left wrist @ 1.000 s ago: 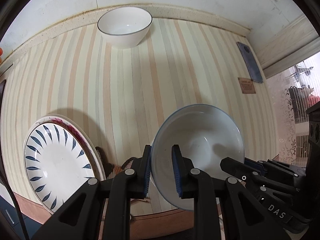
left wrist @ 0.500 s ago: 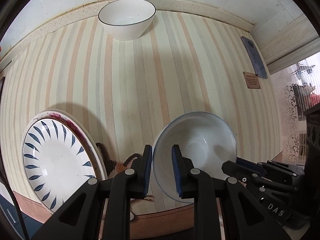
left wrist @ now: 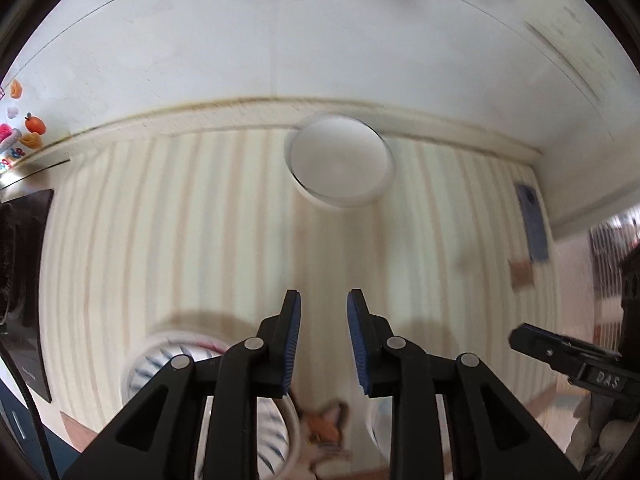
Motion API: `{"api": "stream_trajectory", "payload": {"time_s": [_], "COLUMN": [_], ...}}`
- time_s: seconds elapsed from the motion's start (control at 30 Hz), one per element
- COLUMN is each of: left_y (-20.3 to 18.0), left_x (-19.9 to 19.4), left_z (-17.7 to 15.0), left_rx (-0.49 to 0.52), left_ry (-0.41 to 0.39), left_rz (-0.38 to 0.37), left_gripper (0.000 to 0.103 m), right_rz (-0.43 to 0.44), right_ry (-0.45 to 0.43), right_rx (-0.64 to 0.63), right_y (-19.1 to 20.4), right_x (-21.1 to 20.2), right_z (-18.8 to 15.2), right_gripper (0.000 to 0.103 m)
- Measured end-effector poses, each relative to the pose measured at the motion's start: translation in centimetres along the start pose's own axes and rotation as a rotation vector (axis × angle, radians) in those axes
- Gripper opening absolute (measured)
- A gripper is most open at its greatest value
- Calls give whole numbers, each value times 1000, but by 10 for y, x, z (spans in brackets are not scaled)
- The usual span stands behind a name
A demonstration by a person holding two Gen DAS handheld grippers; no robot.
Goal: Organize plates and bowls
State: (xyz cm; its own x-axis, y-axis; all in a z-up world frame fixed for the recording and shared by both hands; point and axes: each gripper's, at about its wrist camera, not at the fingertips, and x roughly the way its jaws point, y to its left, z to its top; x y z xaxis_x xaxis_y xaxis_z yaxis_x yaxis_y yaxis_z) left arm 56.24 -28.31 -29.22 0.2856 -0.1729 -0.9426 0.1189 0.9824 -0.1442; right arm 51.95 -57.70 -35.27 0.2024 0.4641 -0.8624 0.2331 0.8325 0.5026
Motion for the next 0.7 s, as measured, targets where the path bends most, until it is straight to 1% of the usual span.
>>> {"api": "stream_trajectory", "payload": {"time_s": [0.2, 0.33, 0.4, 0.47, 0.6, 0.7], "left_y": [24, 30, 35, 39, 42, 44], "left_x": [41, 64, 79, 92, 116, 133], "left_z": [60, 87, 101, 111, 121, 124], "left_rx": [-102, -128, -140, -157, -159, -168], "left_ry": [53, 88, 125, 150, 200, 238], "left_rz": [-43, -63, -81, -89, -76, -86], "left_gripper": [22, 22, 22, 22, 22, 22], "right_rz": [13, 4, -3, -17, -61, -86], "right_ry": [-22, -42, -42, -37, -7, 23], "right_rx": [-14, -41, -59, -69, -90, -87], "right_y": [26, 47, 58, 65, 73, 71], "right_x": [27, 51, 65, 78, 109, 130], "right_z": [71, 117, 138, 153, 176, 182], "right_gripper": [48, 48, 48, 48, 48, 48]}}
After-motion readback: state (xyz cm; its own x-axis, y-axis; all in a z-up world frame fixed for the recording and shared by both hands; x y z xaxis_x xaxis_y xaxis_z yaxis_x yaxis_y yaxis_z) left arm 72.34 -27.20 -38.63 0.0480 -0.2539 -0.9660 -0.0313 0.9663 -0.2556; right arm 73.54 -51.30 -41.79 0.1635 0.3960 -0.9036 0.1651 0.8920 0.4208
